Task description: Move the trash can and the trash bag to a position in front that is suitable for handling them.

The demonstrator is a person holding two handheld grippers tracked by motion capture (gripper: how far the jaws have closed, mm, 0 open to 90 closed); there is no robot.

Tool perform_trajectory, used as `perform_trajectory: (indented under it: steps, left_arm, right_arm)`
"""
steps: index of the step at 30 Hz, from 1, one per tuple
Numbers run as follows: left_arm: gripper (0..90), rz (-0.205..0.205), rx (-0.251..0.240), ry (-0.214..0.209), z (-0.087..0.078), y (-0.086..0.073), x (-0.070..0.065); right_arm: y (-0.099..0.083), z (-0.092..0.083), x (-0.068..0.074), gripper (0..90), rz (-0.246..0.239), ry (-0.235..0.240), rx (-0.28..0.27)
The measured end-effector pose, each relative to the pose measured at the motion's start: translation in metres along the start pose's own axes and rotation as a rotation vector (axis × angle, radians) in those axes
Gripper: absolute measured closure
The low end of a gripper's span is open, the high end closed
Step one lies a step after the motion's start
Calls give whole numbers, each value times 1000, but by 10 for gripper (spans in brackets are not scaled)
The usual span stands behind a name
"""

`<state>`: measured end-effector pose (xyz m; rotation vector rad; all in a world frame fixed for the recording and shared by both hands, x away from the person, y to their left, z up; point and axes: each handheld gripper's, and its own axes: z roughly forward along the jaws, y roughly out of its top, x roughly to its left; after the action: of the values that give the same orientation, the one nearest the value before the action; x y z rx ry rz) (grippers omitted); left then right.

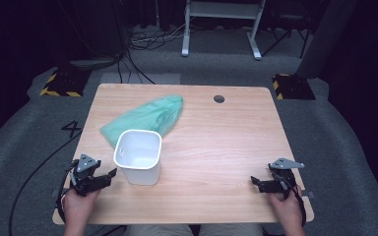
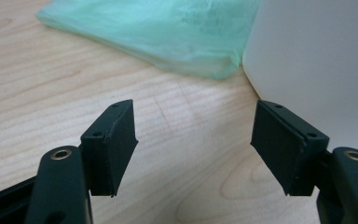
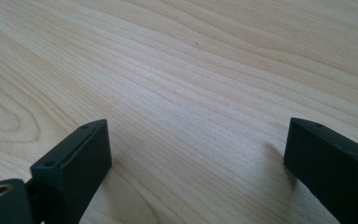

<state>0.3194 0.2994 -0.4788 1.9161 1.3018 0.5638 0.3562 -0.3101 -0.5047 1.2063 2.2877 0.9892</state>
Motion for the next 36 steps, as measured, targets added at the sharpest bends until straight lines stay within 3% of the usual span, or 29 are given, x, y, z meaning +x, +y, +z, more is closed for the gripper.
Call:
perform_trajectory:
  steps: [6,9,12,17,21,28,30,34,36]
  left_arm:
    - [332,-12,-38,-28,8,10,-3]
    - [337,29,-9,-17,12,16,-10]
    - [355,76,-16,-12,12,19,-19]
    - [360,87,-24,-71,17,23,-31]
    - [358,140,-8,-95,23,27,-50]
    - [352,158,-1,-126,40,38,-74]
    - [355,185,9,-141,45,42,-84]
    - [355,234,17,-168,53,47,-100]
    - [354,245,21,-175,58,51,-107]
  right_arm:
    - [0,0,0,74,1,1,0]
    - [0,0,0,79,0,1,-1]
    - [0,0,0,92,-5,0,-2]
    - [-1,-3,2,229,-36,40,-27]
    - [1,-1,7,280,-66,66,-37]
    - [17,9,30,459,-117,123,-15]
    - [23,13,40,491,-144,140,-19]
    - [34,19,60,513,-146,195,-63]
    - [41,23,71,521,-180,208,-63]
